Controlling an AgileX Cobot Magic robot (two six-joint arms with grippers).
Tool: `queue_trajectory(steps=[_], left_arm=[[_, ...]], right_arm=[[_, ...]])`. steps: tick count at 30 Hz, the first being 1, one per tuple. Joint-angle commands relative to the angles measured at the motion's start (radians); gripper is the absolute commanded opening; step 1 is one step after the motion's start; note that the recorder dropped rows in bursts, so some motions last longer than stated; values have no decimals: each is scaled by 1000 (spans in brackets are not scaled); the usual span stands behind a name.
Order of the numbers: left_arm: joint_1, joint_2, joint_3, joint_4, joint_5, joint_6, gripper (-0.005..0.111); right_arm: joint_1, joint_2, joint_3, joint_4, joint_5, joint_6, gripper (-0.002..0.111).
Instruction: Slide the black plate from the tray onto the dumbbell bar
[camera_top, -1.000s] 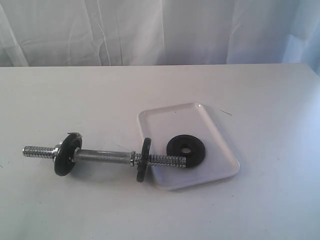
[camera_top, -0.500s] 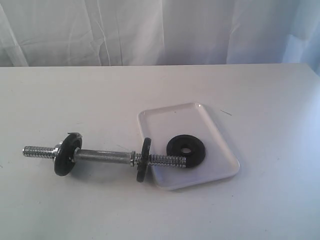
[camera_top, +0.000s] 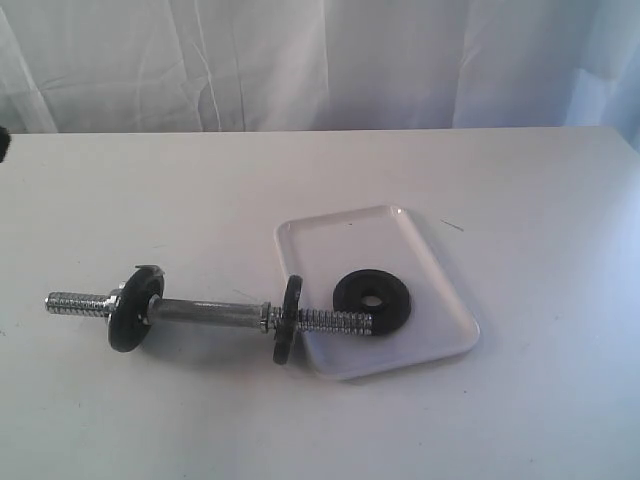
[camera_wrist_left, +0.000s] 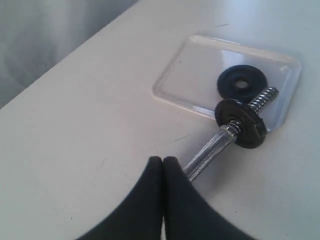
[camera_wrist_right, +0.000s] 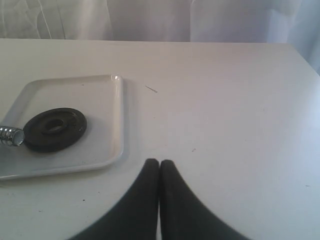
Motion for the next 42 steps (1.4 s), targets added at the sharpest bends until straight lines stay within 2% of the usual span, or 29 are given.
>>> queue_trajectory(steps=[1,7,9,12,17,20,30,35,39,42], left_arm=[[-74,164,-103,-10,48,190,0],[-178,302,-186,12,11,349,0],[-210,342,-204,54,11,375,3],[-256,404,-217,99,-32,375,19],[-336,493,-218,158,-104,378,52],[-385,549,-218,230,-121,378,62],[-494,718,-218,322,-204,378,64],[-494,736,-218,365,-254,378,64],[-494,747,-218,367,-248,290,64],[-494,778,-218,381,-242,284,64]], right_arm=[[-6,-6,5,3,-2,2,0],[-6,-6,5,3,-2,2,0],[-6,-6,5,3,-2,2,0],[-6,-6,5,3,-2,2,0],[-6,-6,5,3,-2,2,0],[-6,-6,5,3,-2,2,0],[-6,-6,5,2,-2,2,0],[-6,-6,5,2,-2,2,0],[-6,-6,5,2,-2,4,0],[-6,-6,5,2,-2,4,0]])
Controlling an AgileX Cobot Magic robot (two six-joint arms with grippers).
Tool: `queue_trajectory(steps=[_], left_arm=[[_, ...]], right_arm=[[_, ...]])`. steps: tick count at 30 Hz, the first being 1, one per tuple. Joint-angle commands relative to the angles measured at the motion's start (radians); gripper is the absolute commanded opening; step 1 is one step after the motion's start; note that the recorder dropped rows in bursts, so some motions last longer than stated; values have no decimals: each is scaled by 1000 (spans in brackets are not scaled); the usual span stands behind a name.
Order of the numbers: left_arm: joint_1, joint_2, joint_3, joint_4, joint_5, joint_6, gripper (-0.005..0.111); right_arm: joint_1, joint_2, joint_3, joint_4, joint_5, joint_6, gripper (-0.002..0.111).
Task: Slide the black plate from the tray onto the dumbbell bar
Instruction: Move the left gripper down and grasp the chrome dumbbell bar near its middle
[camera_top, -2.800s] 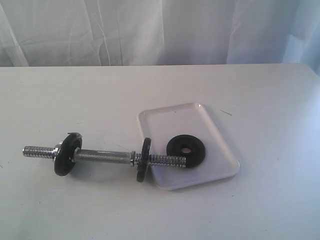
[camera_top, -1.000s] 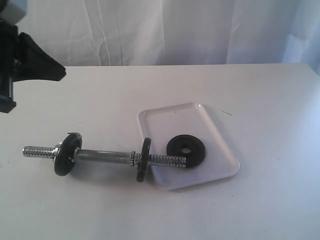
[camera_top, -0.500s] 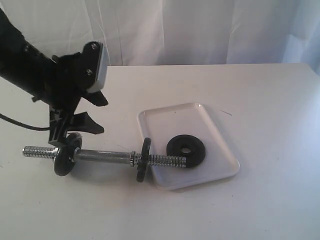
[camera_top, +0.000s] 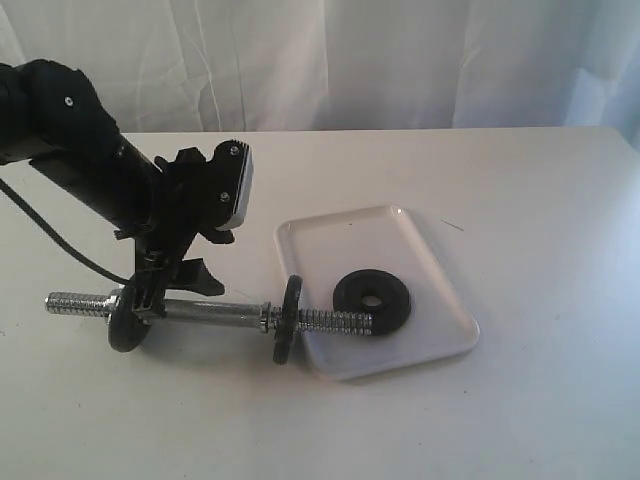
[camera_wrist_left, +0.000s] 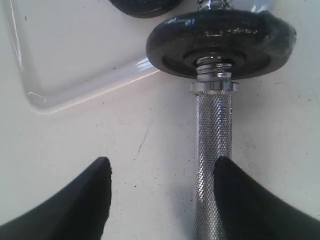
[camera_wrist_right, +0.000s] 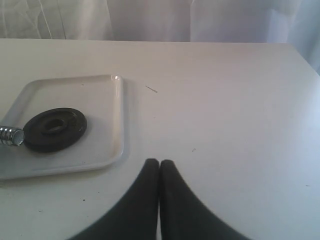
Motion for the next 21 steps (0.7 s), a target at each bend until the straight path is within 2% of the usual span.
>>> queue_trajectory(steps=[1,4,7,10,13,17,21], left_arm=[[-5,38,-3,9,21,-32,64],[-15,45,-3,9,40,-31,64],[-25,54,-3,15,114,-100,64],[-26,75,-3,20,33,-95,64],[-46,116,-3,20,64,-97,64],[-74,148,-3,20,-7,-97,64],[-74,171,-3,26,-3,-97,64]], right_arm=[[-6,-6,5,2,-2,4,0],[-6,-6,5,2,-2,4,0],[-6,-6,5,2,-2,4,0],[-6,-6,5,2,-2,4,0],[-6,-6,5,2,-2,4,0],[-6,-6,5,2,-2,4,0],[-6,-6,5,2,-2,4,0]])
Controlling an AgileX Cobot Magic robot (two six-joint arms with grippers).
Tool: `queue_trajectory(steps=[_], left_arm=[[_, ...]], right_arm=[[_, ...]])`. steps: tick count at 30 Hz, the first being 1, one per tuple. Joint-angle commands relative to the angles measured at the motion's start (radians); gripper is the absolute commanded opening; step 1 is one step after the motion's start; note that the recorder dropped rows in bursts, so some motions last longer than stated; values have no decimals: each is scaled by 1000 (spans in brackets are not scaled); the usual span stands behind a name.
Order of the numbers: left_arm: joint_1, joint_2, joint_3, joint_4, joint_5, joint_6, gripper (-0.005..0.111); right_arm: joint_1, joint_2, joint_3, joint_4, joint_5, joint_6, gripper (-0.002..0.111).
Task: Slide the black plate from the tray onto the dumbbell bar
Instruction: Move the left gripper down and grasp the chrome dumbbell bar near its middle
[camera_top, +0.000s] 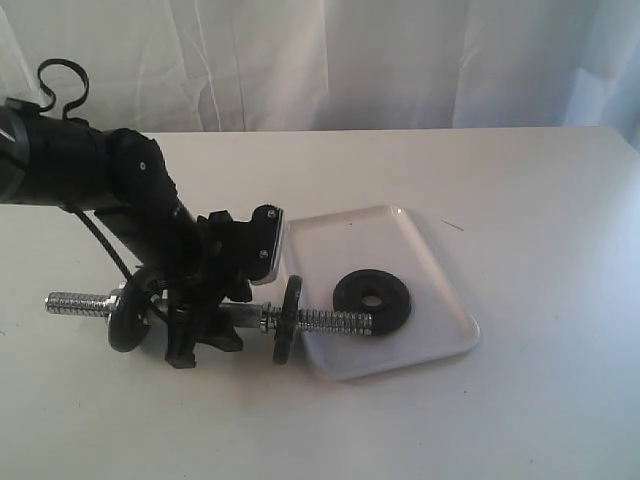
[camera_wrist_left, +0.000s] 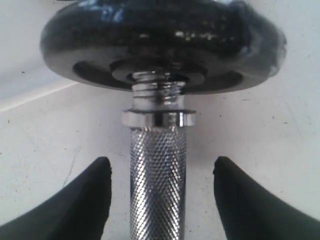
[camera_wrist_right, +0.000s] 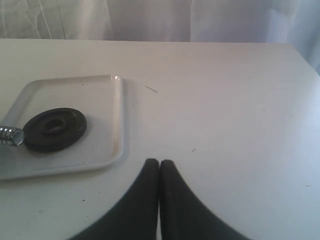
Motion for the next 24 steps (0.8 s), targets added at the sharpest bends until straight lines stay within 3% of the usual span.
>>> queue_trajectory(steps=[1,20,24], left_arm=[[-5,21,-3,5,11,-8,64],[-5,79,-3,16,-60,-8,63],[-5,80,-3,16,-60,-8,47]], right_arm=[[-6,-6,5,2,-2,4,0],[-6,-6,5,2,-2,4,0],[-6,-6,5,2,-2,4,0]])
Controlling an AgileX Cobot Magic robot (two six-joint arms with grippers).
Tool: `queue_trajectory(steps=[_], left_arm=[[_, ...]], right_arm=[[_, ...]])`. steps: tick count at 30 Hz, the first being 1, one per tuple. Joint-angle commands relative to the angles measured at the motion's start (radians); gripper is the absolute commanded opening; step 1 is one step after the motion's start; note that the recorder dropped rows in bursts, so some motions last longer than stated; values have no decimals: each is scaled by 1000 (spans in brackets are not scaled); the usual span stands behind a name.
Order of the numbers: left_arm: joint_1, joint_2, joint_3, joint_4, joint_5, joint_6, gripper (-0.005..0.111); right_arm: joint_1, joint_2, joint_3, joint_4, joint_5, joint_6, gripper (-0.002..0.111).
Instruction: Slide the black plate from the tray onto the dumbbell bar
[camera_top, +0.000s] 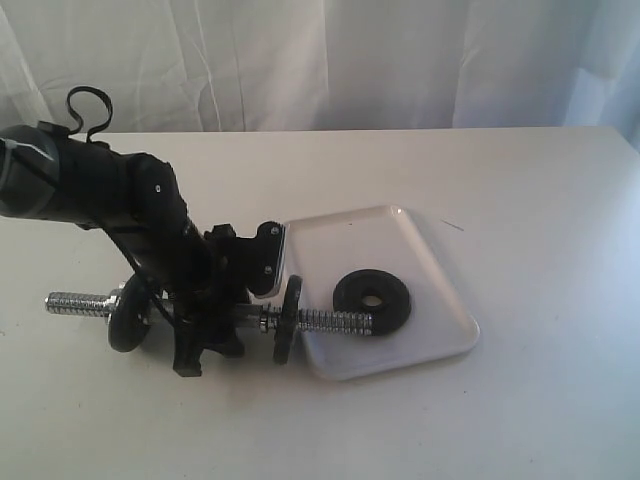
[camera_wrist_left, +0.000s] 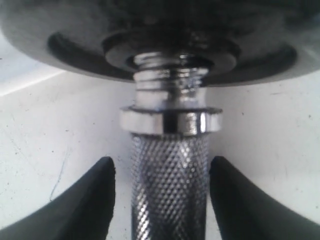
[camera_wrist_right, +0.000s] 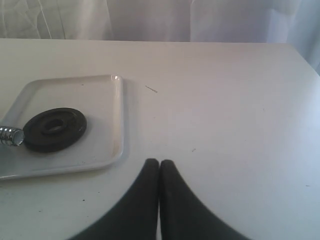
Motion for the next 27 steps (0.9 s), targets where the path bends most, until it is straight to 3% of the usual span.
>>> queue_trajectory(steps=[1,8,27], left_arm=[[-3,6,-1,-4,6,-6,40],[-3,6,-1,-4,6,-6,0],[-3,-143,-1,-12,-67,-74,0]], right_arm=[[-6,-6,5,2,-2,4,0],[-6,-6,5,2,-2,4,0],[-6,-6,5,2,-2,4,0]])
